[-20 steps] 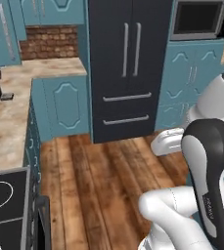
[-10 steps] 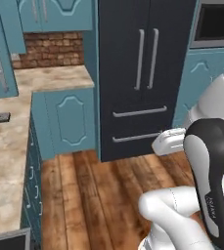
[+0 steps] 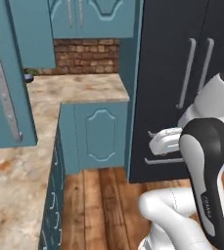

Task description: Move the bowls from the cabinet to the plates on the dining table.

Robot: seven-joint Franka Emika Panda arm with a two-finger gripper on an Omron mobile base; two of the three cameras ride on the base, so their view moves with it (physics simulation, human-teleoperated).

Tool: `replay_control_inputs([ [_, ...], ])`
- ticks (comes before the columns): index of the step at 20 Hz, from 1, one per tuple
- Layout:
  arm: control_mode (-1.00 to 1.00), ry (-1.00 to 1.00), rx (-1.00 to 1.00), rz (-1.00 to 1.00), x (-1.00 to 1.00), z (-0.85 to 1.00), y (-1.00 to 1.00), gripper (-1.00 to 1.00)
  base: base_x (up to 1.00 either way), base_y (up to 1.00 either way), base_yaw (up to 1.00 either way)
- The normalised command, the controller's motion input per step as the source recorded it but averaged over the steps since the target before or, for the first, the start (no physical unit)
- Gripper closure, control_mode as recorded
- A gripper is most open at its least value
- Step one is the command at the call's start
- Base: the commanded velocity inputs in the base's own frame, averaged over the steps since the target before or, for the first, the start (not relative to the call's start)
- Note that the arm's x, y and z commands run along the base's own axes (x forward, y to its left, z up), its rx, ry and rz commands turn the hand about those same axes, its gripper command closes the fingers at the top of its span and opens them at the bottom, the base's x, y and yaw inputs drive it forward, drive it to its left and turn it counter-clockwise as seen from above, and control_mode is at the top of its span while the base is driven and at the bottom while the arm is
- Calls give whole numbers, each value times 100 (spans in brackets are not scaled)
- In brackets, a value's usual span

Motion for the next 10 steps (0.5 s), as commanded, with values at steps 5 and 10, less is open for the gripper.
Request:
replay_control_inputs([
  [5,100,0,0,0,0,0,0,-100,43,-5,59],
  [10,100,0,0,0,0,0,0,-100,2,0,63],
])
